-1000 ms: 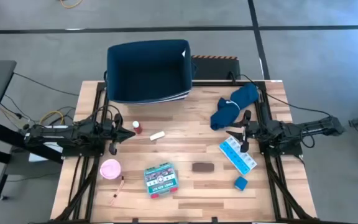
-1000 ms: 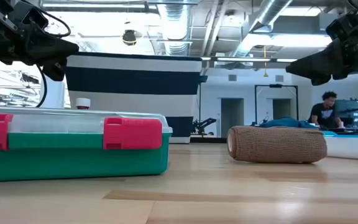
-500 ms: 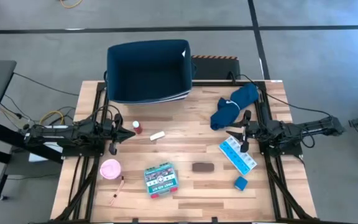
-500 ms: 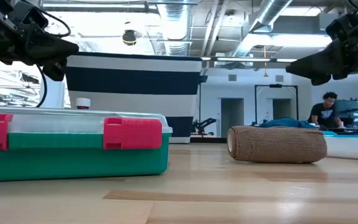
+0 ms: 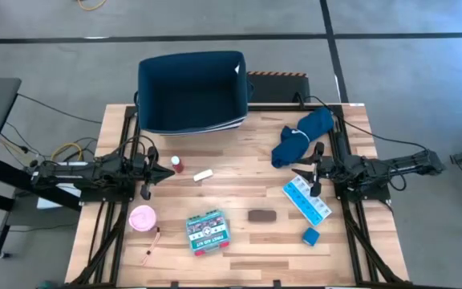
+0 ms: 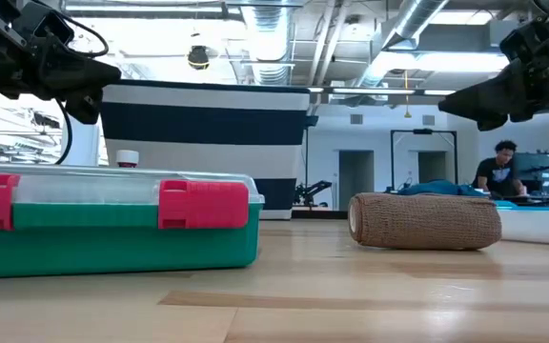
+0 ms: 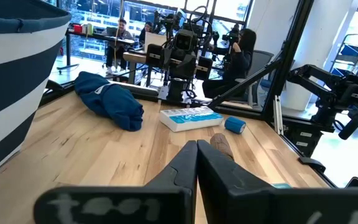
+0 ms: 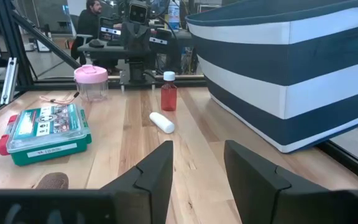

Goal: Pick & place medical supplies in basket/bin

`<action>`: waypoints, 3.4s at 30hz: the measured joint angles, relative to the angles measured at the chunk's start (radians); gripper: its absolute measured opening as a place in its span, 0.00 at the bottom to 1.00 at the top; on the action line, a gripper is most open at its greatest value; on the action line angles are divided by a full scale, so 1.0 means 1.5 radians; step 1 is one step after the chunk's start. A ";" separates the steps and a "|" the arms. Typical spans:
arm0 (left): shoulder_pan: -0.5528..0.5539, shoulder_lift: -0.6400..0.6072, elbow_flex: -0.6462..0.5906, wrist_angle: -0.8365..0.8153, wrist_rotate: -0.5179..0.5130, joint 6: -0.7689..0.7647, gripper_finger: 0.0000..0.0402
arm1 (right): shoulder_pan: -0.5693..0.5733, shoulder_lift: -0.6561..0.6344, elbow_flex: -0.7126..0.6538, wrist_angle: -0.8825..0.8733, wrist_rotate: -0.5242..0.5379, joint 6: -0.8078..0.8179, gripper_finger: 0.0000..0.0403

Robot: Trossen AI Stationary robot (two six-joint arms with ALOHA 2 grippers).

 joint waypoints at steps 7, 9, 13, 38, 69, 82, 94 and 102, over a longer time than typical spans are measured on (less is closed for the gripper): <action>0.000 0.000 0.000 0.000 0.000 0.000 0.00 | 0.000 0.000 0.000 0.000 0.000 0.000 0.34; 0.000 0.000 0.000 0.000 0.000 0.000 0.00 | 0.000 0.000 0.000 0.000 0.000 0.000 0.34; 0.000 0.000 0.000 0.000 0.000 0.000 0.00 | 0.000 0.000 0.000 0.000 0.000 0.000 0.34; 0.000 0.000 0.000 0.000 0.000 0.000 0.00 | 0.000 0.000 0.000 0.000 0.000 0.000 0.34; 0.000 0.002 0.000 0.036 -0.356 0.178 0.00 | 0.000 0.000 0.000 0.000 0.000 0.000 0.34; 0.000 0.002 0.000 0.018 -0.119 0.064 0.00 | 0.000 0.000 0.000 0.000 0.000 0.000 0.34; 0.000 0.002 0.000 0.043 -0.146 -0.052 0.00 | -0.007 0.000 0.000 0.018 0.006 0.021 0.34; 0.000 0.002 0.015 0.055 -0.114 0.002 0.08 | -0.045 0.000 0.000 0.191 0.020 0.017 0.34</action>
